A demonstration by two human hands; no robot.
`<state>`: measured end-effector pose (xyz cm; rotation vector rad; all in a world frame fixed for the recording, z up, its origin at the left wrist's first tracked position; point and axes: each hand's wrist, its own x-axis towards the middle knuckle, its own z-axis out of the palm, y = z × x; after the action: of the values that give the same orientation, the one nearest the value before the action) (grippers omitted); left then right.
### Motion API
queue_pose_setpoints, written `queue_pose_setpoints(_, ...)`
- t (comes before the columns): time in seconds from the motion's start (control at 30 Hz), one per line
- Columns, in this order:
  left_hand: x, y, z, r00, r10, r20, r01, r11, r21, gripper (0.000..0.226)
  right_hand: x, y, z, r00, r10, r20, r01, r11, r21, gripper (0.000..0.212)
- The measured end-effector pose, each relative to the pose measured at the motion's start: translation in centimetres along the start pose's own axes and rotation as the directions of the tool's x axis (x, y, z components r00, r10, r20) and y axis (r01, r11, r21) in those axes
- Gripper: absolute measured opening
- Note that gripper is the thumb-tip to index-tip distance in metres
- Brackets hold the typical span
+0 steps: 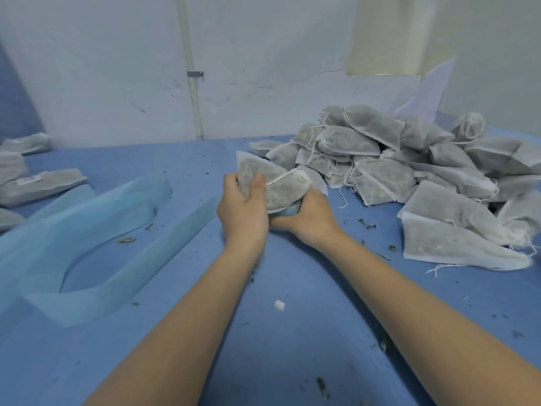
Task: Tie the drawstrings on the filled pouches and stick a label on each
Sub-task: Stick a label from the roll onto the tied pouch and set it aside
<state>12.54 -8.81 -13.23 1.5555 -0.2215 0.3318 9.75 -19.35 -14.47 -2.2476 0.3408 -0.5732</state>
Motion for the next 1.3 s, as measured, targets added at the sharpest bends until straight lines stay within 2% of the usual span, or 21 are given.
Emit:
queue_pose_setpoints(0.1, 0.0, 0.0, 0.1, 1.0, 0.007, 0.004, -0.007, 0.999, 0.032, 0.016, -0.4, 0.2, -0.2, 1.0, -0.027, 0.013, 0.025, 0.992, 0.122, 0.052)
queue_pose_setpoints(0.23, 0.5, -0.2, -0.1, 0.999, -0.033, -0.027, 0.033, 0.999, 0.022, 0.02, -1.1, 1.6, -2.2, 0.981, 0.064, 0.182, -0.102, 0.973, 0.208, 0.076)
queue_pose_setpoints(0.27, 0.6, -0.2, -0.1, 0.999, -0.047, -0.027, 0.047, 0.999, 0.014, 0.023, -1.3, 2.1, -2.7, 0.979, 0.057, 0.198, -0.106, 0.964, 0.244, 0.073)
queue_pose_setpoints(0.33, 0.8, -0.3, -0.1, 0.997, -0.073, -0.017, 0.073, 0.997, 0.008, 0.021, -1.7, 2.5, -3.4, 0.983, -0.003, 0.183, -0.049, 0.958, 0.281, 0.053)
queue_pose_setpoints(0.4, 0.8, -0.4, -0.2, 0.996, -0.091, -0.009, 0.091, 0.996, 0.016, 0.017, -1.9, 2.5, -3.4, 0.991, -0.054, 0.127, 0.02, 0.967, 0.255, 0.037)
queue_pose_setpoints(0.53, 0.8, -0.5, -0.2, 0.994, -0.105, -0.011, 0.105, 0.994, 0.023, 0.018, -1.6, 2.3, -2.7, 0.999, -0.03, 0.01, 0.027, 0.975, 0.222, 0.028)
queue_pose_setpoints(0.9, 0.3, -0.7, 0.0, 0.999, -0.044, -0.023, 0.046, 0.995, 0.091, 0.02, -1.6, 2.3, -2.5, 0.993, 0.009, -0.121, 0.009, 0.99, 0.143, 0.022)
queue_pose_setpoints(1.03, 0.1, -0.7, 0.2, 0.999, -0.013, -0.033, 0.017, 0.994, 0.105, 0.024, -2.1, 2.1, -2.3, 0.989, -0.034, -0.147, 0.036, 0.999, 0.009, 0.021)
queue_pose_setpoints(1.17, 0.0, -0.7, 0.2, 0.999, 0.002, -0.039, 0.002, 0.993, 0.118, 0.031, -3.2, 1.4, -1.8, 0.98, -0.164, -0.114, 0.153, 0.983, -0.105, 0.016)
queue_pose_setpoints(1.3, -0.1, -0.6, 0.2, 1.0, 0.011, -0.028, -0.008, 0.991, 0.13, 0.026, -4.2, 0.7, -2.2, 0.986, -0.165, 0.024, 0.166, 0.984, -0.06, 0.019)
